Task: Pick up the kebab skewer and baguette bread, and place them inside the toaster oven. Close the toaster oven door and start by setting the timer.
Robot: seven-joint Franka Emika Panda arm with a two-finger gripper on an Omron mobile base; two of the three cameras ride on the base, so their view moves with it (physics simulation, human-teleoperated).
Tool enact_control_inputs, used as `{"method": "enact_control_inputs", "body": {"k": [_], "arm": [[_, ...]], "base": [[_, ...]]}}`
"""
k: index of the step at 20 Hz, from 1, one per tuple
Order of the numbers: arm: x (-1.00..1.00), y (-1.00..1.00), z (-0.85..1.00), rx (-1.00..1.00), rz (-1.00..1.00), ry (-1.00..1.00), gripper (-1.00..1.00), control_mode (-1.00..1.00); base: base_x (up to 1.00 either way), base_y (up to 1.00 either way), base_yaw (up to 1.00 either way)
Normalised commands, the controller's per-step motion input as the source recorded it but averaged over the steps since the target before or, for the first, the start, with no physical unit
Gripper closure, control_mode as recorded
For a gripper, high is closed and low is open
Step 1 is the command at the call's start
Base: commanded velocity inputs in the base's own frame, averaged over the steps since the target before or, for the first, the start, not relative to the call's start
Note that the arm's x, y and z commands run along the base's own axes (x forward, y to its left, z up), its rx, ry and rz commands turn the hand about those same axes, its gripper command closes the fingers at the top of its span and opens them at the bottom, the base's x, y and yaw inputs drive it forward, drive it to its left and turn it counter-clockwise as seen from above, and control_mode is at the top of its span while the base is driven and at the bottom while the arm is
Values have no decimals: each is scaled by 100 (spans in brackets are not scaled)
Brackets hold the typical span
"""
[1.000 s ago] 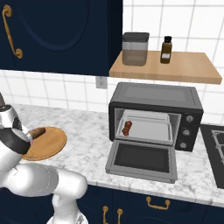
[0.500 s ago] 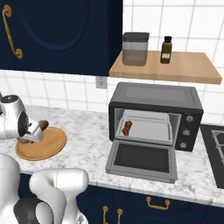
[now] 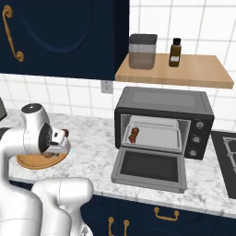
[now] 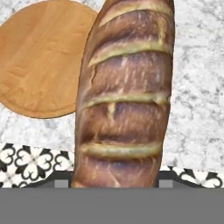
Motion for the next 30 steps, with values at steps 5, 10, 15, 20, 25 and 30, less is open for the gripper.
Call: {"method": "enact_control_inputs", "body": {"k": [5,10,15,20,25,30], "arm": [[1,-100,32,-11,2,15,100,-100],[1,-100,33,-5,6,5,100,-100],[14,-100,23,0,5,0,100,-100],[39,-100,4,0,8,0,100,-100],[54,-100,0,0,11,3,100,-100],[31,-86,-3,0,3,6,100,-100]], "base": [[0,0,0],[0,0,0],[0,0,0],[0,0,0],[0,0,0],[0,0,0]]}}
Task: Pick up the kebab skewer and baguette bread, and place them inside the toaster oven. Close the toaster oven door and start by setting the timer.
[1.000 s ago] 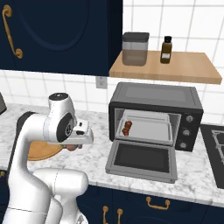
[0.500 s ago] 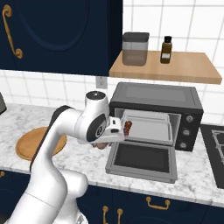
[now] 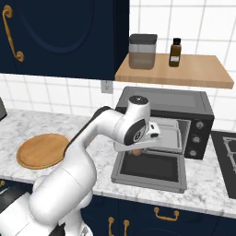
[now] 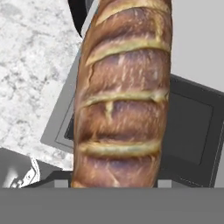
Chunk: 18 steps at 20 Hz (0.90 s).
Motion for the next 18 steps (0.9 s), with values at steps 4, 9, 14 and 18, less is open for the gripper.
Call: {"method": "enact_control_inputs", "body": {"k": [4,9,14,18], "arm": [[31,-67,0,0,0,8,100,-100],[39,-17,0,0,0,7,100,-100],[45,-3,-20,0,-3,0,100,-100],[42,-8,-38,0,-2,-2,100,-100]], "base": [[0,0,0],[0,0,0],[0,0,0],[0,0,0]]}}
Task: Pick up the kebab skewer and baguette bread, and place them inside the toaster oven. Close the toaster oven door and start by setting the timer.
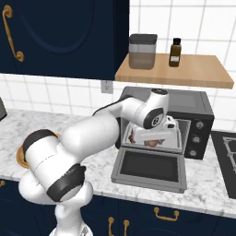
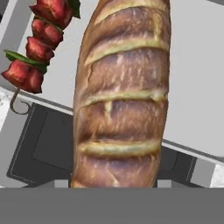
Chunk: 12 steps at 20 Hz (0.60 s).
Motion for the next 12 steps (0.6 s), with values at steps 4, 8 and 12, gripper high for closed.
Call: {"method": "enact_control_inputs", "body": {"k": [4,8,12], "arm": [[30,-11,-33,0,-1,-4,100,-100],[24,-13,-13,0,0,0,100,-100],[37,-4,-3,1,0,0,100,-100]], "base": [[0,0,0],[0,0,0],[0,0,0]]}}
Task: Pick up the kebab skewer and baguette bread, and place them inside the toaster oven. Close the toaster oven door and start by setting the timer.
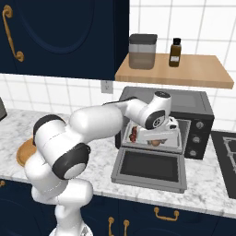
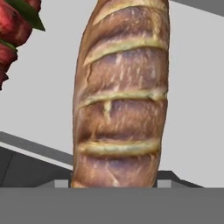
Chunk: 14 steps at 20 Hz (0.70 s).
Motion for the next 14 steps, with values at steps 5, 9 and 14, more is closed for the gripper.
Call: {"method": "enact_control_inputs", "body": {"k": [5,9,14], "arm": [[33,-2,-2,3,0,0,100,-100],[18,0,-5,3,0,0,100,-100],[20,0,0,2,-2,0,-100,-100]], "base": [[0,0,0],[0,0,0],[0,0,0]]}}
